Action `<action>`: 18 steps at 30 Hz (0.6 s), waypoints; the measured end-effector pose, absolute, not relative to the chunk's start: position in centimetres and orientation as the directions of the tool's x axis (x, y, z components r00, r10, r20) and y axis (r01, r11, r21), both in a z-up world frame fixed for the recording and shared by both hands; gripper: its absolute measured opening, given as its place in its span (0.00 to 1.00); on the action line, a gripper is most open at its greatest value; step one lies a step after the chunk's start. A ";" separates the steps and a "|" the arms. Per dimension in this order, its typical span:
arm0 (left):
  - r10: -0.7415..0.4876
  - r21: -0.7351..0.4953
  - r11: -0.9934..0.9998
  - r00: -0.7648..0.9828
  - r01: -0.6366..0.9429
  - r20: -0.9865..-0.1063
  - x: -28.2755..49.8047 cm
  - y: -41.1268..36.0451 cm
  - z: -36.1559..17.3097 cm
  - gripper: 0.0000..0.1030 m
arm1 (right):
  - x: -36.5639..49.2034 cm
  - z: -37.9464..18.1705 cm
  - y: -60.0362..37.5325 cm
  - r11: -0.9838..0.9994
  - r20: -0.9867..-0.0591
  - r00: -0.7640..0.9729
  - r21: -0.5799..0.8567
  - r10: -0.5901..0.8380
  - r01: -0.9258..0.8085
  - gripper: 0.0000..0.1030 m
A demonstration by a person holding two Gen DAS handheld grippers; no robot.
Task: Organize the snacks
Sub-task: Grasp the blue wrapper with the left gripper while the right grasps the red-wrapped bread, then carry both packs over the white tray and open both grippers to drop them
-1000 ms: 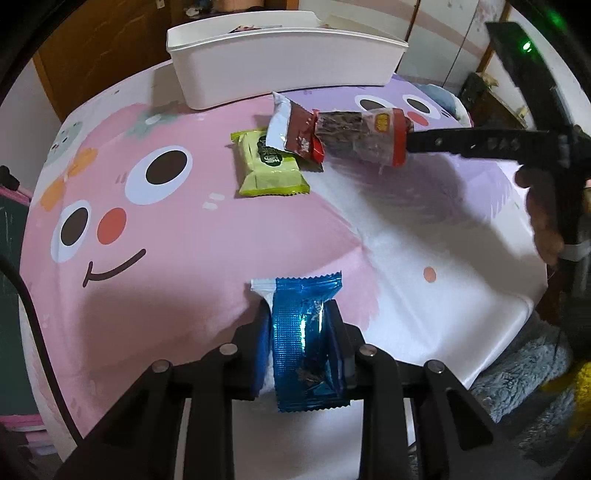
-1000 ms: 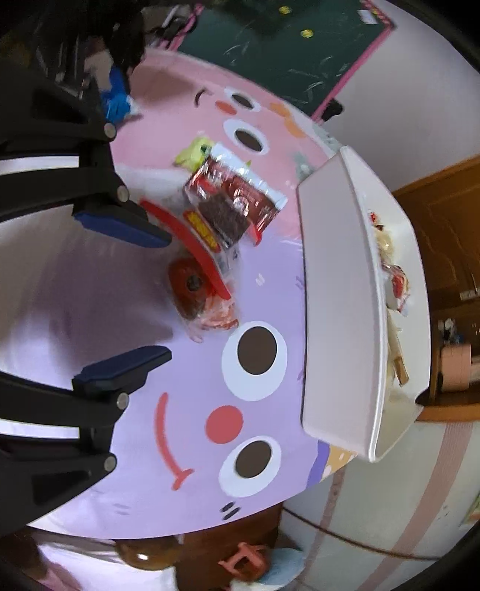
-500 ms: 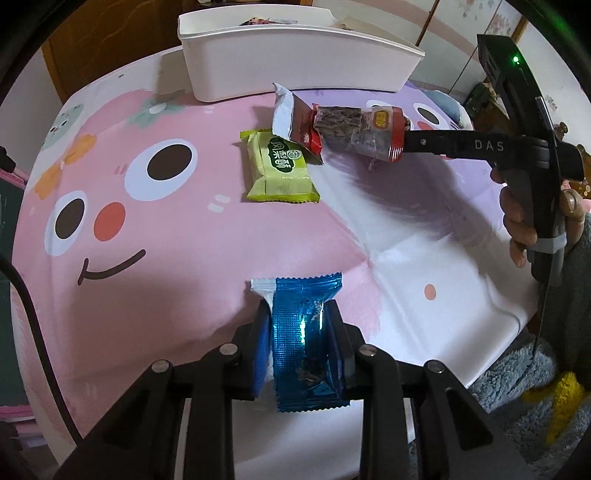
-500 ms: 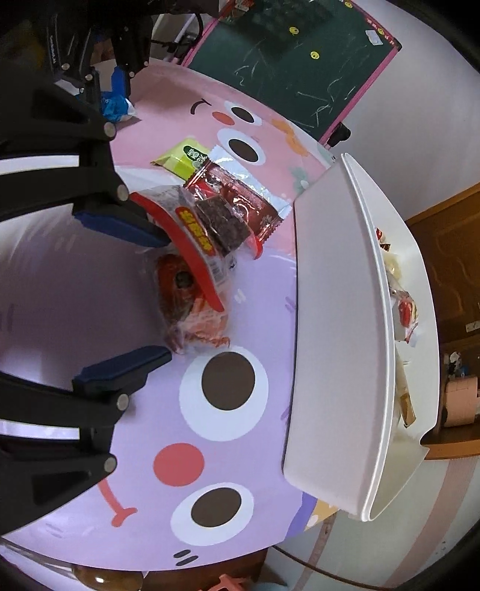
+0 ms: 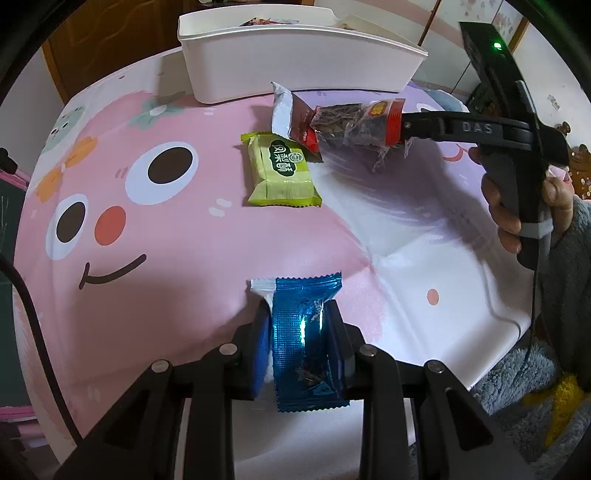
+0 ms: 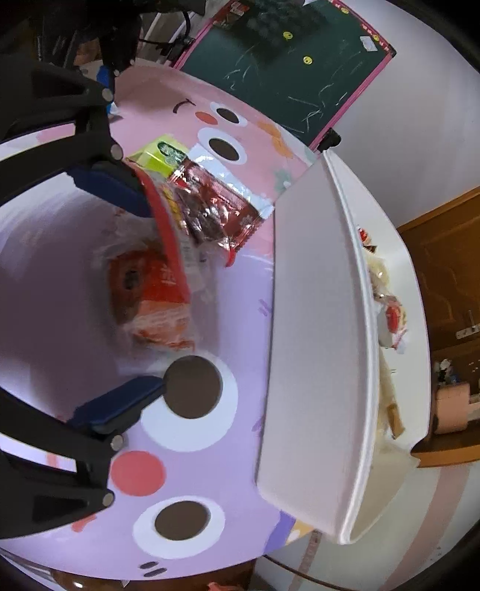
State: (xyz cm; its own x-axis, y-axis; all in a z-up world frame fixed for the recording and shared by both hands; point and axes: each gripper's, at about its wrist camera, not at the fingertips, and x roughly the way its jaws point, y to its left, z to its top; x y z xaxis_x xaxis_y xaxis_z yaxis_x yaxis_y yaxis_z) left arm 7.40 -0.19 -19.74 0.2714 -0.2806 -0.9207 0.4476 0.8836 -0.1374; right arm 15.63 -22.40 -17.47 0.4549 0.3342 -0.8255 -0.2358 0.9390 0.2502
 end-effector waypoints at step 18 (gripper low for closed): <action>-0.309 -0.092 0.893 0.453 0.440 -0.836 7.3 -1.0 -11.2 0.22 | 9.9 -11.4 -22.1 0.950 -0.798 0.531 0.161 0.285 -0.268 0.55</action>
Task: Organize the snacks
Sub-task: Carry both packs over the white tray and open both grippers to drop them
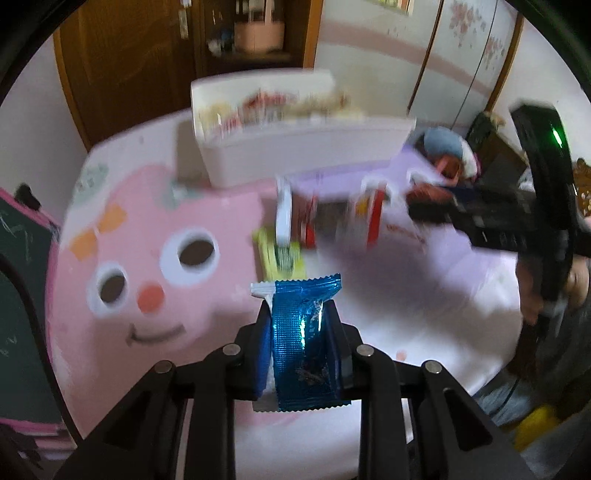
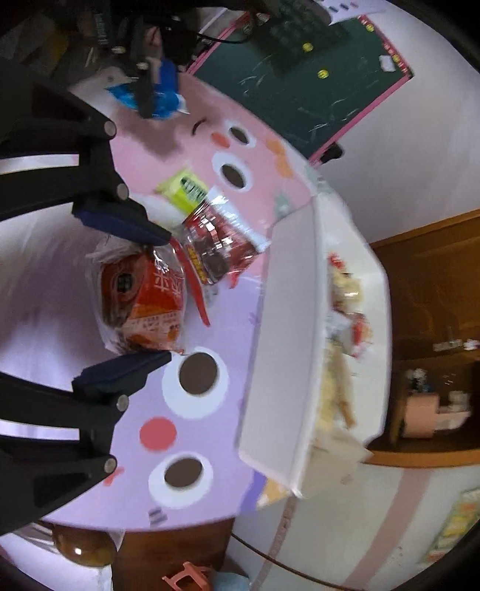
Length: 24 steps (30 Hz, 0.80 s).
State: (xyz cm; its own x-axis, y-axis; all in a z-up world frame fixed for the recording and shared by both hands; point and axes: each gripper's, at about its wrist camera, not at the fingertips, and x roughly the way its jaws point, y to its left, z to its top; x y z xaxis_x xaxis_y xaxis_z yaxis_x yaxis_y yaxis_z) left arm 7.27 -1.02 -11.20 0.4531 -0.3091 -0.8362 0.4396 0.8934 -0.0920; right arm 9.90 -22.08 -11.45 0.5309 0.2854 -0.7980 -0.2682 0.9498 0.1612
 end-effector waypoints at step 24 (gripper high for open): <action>-0.337 -0.071 0.919 0.681 0.388 -0.650 24.7 -7.3 11.1 0.23 | 19.4 12.8 -24.4 0.994 -0.510 0.854 0.099 0.098 -0.055 0.57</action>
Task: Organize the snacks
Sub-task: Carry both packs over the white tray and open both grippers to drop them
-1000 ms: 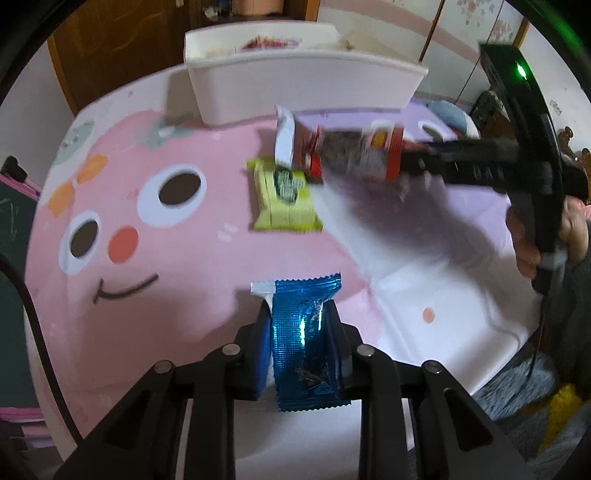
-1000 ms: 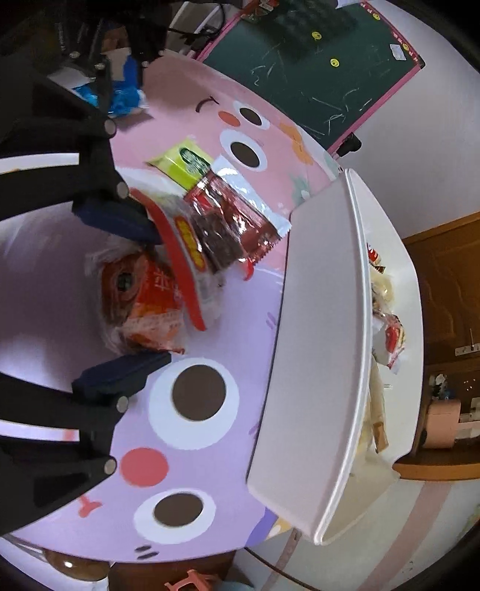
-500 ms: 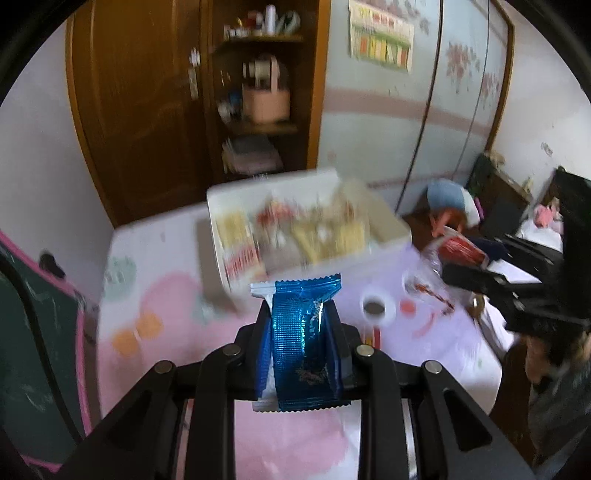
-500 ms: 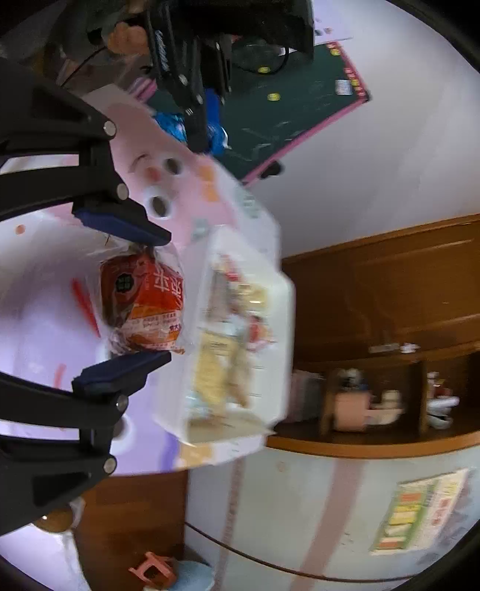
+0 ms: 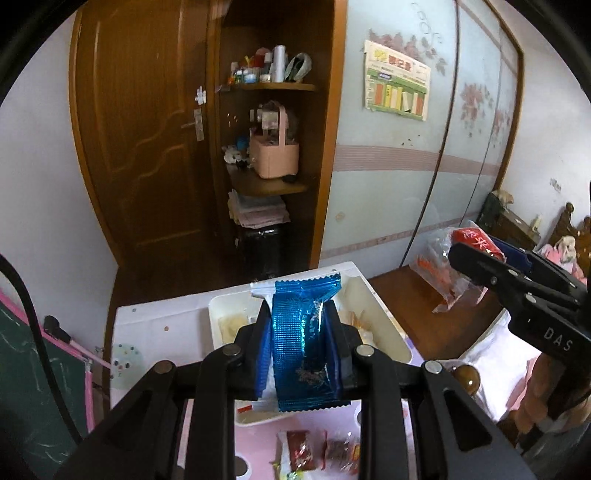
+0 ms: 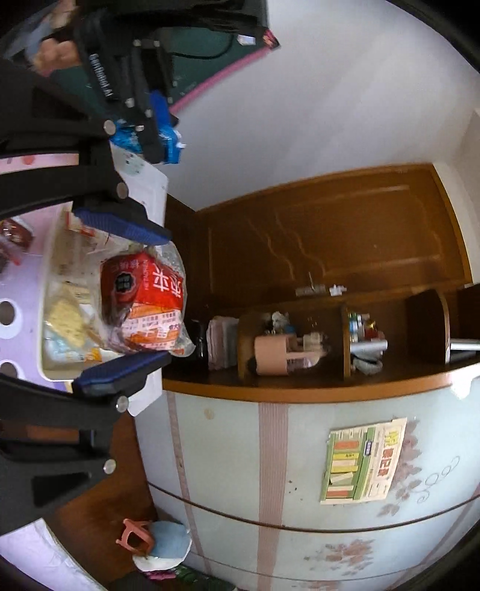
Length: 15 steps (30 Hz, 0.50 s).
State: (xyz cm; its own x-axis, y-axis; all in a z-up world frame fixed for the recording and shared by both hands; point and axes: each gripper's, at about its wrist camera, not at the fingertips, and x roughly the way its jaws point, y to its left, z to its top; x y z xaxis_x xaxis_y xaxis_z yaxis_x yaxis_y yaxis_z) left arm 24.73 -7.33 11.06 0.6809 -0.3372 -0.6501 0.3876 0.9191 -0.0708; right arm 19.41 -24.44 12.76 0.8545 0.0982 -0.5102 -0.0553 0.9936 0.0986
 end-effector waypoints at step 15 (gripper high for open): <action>-0.259 -0.069 0.944 0.593 0.323 -0.762 33.2 -8.9 1.4 0.30 | 28.6 4.7 -24.6 0.994 -0.665 0.745 0.108 0.048 0.033 0.62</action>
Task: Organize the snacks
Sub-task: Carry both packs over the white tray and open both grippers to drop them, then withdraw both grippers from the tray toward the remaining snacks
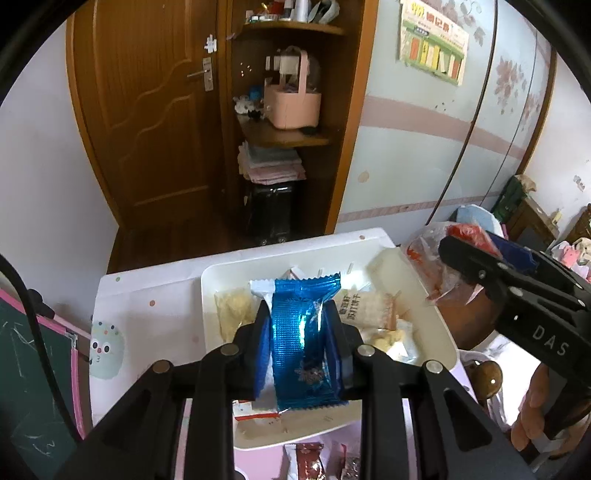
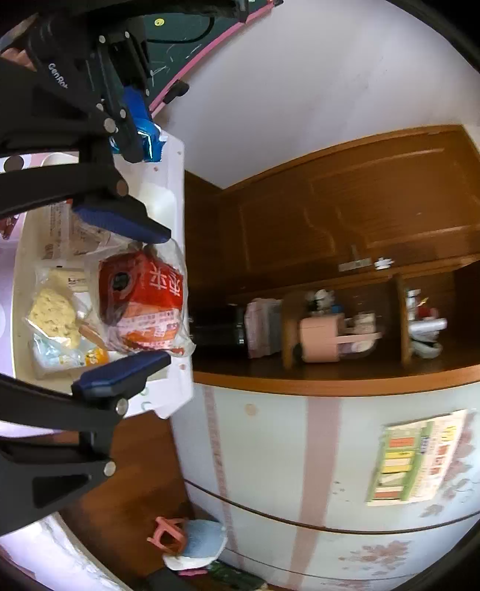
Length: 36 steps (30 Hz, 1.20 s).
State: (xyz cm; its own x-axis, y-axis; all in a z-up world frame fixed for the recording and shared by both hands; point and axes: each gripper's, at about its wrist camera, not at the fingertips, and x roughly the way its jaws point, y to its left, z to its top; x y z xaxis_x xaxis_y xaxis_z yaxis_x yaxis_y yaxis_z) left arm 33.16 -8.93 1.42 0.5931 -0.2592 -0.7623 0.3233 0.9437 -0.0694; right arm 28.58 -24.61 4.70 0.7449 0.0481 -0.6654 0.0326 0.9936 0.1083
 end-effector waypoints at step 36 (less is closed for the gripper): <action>-0.238 -0.029 0.954 0.701 0.297 -0.672 18.2 -3.3 8.2 0.93 | 15.0 10.4 -21.4 0.999 -0.632 0.774 0.007 0.033 -0.036 0.78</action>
